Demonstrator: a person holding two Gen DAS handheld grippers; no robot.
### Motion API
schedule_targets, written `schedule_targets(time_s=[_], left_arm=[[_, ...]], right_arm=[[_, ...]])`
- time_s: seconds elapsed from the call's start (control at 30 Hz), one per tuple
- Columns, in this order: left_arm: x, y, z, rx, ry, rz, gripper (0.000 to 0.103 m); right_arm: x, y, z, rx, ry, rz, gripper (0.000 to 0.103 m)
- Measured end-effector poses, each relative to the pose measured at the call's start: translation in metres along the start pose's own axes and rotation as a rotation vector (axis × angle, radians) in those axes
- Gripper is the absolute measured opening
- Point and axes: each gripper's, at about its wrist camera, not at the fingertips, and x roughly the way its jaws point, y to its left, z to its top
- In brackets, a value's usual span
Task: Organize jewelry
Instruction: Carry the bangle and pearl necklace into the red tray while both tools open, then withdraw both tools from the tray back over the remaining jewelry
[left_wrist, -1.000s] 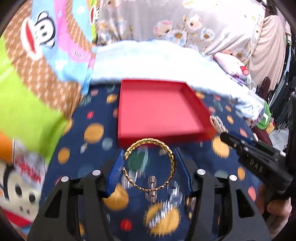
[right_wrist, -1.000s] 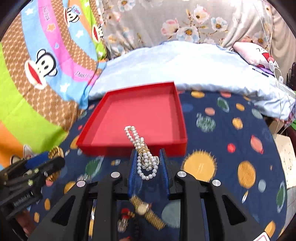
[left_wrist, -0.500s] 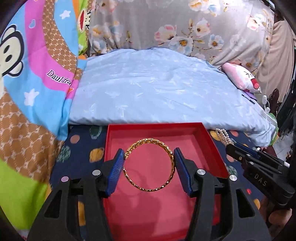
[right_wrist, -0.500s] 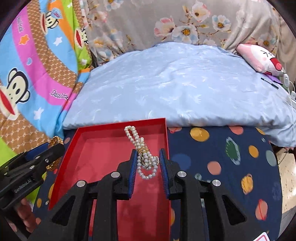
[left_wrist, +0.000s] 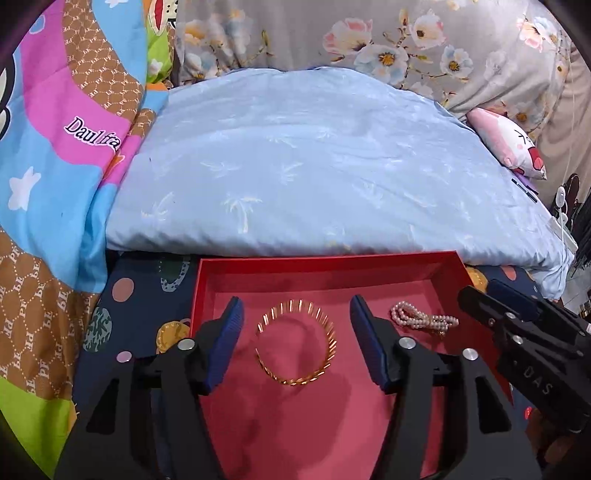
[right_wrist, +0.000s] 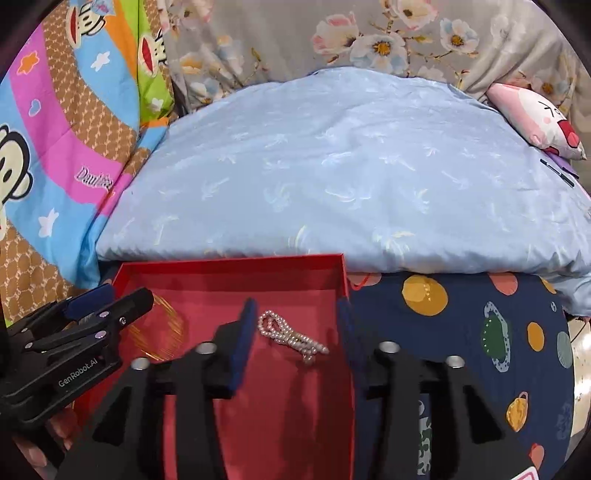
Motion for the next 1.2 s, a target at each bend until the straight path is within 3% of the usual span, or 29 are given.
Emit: schedule_targets(time_s=[0.13, 0.37, 0.53, 0.77, 1.03, 1.2], left_arm=[[-0.017, 0.002, 0.002, -0.001, -0.04, 0.017, 0.069], [-0.085, 0.011, -0.024, 0.01, -0.08, 0.027, 0.07], [-0.136, 0.02, -0.075, 0.004, -0.064, 0.018, 0.07], [-0.182, 0.032, -0.159, -0.019, 0.007, 0.028, 0.07], [-0.193, 0.028, -0.24, -0.016, 0.115, -0.021, 0.07], [-0.188, 0.007, -0.265, 0.033, 0.143, -0.056, 0.07]], right_arm=[[-0.019, -0.005, -0.002, 0.002, -0.026, -0.004, 0.049], [-0.084, -0.016, -0.033, 0.002, -0.046, 0.007, 0.054], [-0.137, -0.018, -0.084, -0.02, -0.051, -0.022, 0.055], [-0.186, -0.013, -0.168, -0.001, 0.01, -0.027, 0.056], [-0.205, 0.001, -0.244, 0.014, 0.093, -0.011, 0.056], [-0.206, 0.004, -0.271, 0.042, 0.134, 0.001, 0.056]])
